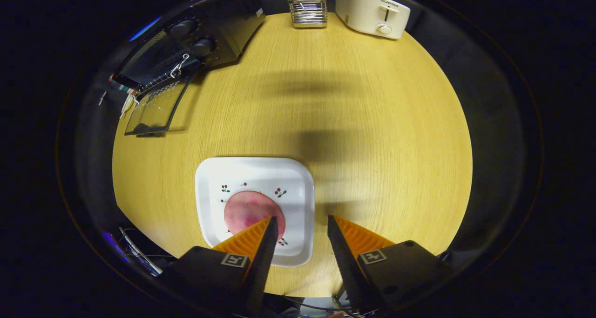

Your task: Open the toaster oven, put the food inside, and close the toaster oven door.

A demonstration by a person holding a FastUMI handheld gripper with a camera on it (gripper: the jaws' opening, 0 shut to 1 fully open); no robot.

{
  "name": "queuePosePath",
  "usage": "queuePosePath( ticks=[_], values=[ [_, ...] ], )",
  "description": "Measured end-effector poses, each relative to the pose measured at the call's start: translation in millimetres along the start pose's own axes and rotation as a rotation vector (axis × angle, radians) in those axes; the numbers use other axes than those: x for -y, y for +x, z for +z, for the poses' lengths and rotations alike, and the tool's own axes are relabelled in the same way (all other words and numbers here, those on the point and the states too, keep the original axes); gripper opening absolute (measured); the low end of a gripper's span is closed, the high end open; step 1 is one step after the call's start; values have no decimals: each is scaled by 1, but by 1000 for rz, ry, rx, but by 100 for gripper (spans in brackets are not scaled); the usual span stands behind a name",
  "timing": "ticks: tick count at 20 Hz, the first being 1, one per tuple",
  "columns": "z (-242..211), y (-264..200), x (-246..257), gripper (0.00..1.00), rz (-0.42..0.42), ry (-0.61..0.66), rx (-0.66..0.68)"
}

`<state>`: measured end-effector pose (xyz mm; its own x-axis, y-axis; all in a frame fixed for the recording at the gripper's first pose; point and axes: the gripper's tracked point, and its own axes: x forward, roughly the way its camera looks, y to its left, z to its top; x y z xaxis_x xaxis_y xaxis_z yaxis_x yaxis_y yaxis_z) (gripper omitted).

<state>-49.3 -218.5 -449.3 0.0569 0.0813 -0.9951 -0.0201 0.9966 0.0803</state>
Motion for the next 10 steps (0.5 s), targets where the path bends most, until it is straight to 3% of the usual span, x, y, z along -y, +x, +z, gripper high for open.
queuePosePath(
  ticks=[2, 4, 6, 10],
  values=[
    [-4, 6, 4, 53, -21, -6, -14],
    [-3, 4, 4, 28, 9, 9, -19],
    [-1, 12, 7, 10, 59, 20, -31],
    [-5, 8, 3, 5, 210, 110, -27]
  ],
)
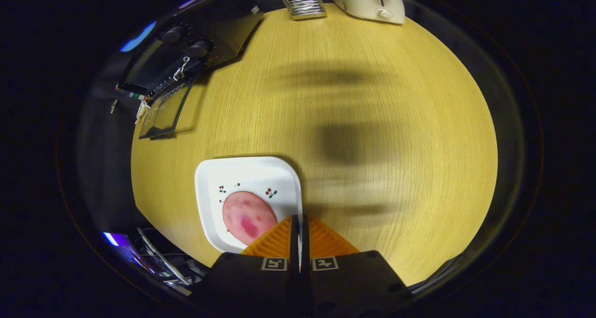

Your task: Open the toaster oven, put the food inside, and close the toaster oven door.

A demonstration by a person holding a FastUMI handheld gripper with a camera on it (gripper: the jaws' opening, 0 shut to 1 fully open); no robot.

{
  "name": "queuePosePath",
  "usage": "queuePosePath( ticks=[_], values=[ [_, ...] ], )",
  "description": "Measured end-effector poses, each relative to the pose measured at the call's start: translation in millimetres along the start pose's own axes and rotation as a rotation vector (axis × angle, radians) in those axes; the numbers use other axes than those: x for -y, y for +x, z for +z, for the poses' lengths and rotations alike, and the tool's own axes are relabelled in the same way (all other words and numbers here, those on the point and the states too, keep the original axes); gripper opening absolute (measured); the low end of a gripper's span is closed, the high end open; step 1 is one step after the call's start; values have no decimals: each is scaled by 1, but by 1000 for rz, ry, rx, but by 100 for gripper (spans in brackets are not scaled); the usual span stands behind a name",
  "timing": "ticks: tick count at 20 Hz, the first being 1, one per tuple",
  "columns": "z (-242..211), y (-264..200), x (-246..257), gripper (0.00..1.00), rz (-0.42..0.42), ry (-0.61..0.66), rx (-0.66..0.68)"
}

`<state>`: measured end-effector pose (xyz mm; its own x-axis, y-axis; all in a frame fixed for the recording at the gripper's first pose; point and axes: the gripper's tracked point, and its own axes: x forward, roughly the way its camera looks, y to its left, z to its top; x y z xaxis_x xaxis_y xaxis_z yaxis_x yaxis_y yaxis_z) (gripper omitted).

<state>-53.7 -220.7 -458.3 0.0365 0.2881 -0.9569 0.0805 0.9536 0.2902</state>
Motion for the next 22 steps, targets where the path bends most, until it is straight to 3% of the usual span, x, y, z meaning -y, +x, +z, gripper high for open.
queuePosePath(
  ticks=[5, 11, 22],
  values=[
    [-7, -19, -15, 5, 188, 180, 43],
    [-9, -46, -52, 5, 328, 366, 118],
    [12, -69, -185, 5, 477, 662, 302]
  ],
)
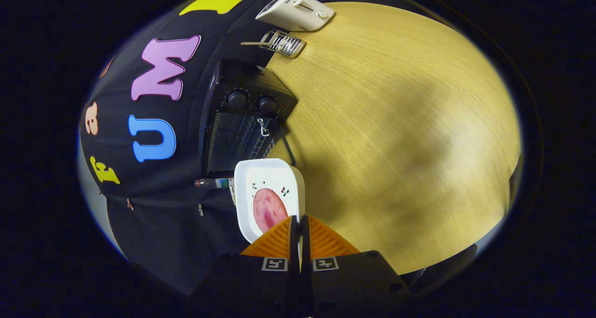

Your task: Open the toaster oven, put the food inside, and close the toaster oven door.

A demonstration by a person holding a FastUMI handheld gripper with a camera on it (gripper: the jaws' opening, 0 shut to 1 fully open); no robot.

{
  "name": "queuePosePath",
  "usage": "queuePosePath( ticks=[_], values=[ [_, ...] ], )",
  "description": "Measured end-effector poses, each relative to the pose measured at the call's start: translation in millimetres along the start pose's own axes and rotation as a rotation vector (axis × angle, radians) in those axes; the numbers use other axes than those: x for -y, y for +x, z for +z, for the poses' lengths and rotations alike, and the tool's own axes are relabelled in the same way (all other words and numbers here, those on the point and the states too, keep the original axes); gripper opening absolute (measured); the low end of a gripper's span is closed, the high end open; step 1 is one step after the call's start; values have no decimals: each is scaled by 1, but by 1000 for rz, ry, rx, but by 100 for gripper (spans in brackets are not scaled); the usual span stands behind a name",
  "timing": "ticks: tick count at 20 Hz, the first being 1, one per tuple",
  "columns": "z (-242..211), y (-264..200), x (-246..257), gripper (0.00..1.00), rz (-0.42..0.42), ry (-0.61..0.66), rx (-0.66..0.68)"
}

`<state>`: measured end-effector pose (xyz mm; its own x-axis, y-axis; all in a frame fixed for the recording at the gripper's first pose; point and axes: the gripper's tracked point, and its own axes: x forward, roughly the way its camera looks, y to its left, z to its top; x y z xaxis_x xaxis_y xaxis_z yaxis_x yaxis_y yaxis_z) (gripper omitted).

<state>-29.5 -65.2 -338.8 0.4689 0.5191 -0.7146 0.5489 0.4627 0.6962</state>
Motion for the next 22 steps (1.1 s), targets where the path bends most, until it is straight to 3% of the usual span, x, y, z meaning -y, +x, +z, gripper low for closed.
queuePosePath(
  ticks=[9, 14, 22],
  values=[
    [-10, 75, -60, 5, 4, 282, 239],
    [12, 121, -92, 5, -20, 414, 379],
    [50, 191, -135, 5, 19, 588, 542]
  ],
)
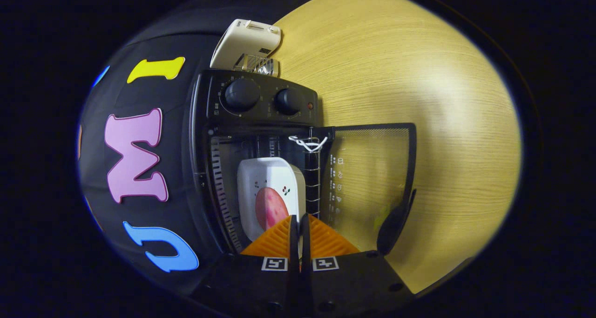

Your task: Open the toaster oven, put the food inside, and close the toaster oven door.

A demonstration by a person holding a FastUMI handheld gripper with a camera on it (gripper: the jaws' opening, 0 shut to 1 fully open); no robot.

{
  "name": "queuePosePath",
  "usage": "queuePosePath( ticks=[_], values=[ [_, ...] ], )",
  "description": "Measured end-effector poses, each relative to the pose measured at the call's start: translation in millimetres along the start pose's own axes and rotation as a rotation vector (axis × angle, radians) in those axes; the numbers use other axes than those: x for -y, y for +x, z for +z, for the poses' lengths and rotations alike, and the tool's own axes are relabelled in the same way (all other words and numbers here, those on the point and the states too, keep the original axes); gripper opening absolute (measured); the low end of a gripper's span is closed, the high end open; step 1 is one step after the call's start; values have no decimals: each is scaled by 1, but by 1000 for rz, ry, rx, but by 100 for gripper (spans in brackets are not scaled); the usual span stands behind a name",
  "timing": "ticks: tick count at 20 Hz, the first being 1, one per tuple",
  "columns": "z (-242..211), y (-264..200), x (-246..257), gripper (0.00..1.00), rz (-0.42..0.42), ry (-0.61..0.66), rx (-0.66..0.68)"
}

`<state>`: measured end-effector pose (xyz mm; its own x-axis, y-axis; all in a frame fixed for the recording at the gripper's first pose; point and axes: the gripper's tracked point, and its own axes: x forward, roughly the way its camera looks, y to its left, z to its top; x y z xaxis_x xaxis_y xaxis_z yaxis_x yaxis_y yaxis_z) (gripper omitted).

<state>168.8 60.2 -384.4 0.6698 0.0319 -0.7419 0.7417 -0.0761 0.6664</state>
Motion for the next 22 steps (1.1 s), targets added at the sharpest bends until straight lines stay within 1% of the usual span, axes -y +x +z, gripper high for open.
queuePosePath(
  ticks=[2, 5, 8, 11, 12, 14, 16, 18, 19, 20, 21, 22],
  values=[
    [-2, 13, -8, 5, 15, 29, 29],
    [-9, 28, -9, 5, -10, 28, 44],
    [-12, 33, -13, 5, -7, 42, 52],
    [-14, 36, -2, 5, -49, 34, 47],
    [-13, 38, 0, 8, -57, 22, 51],
    [-18, 32, -2, 11, -42, 29, 31],
    [-23, 30, -5, 35, -25, 43, -4],
    [-24, 24, -1, 65, -49, 29, -25],
    [-26, 18, 1, 74, -58, 16, -40],
    [-29, 13, 5, 86, -74, -5, -57],
    [-30, 5, 8, 94, -83, -22, -72],
    [-31, -3, 10, 99, -91, -44, -79]
  ],
)
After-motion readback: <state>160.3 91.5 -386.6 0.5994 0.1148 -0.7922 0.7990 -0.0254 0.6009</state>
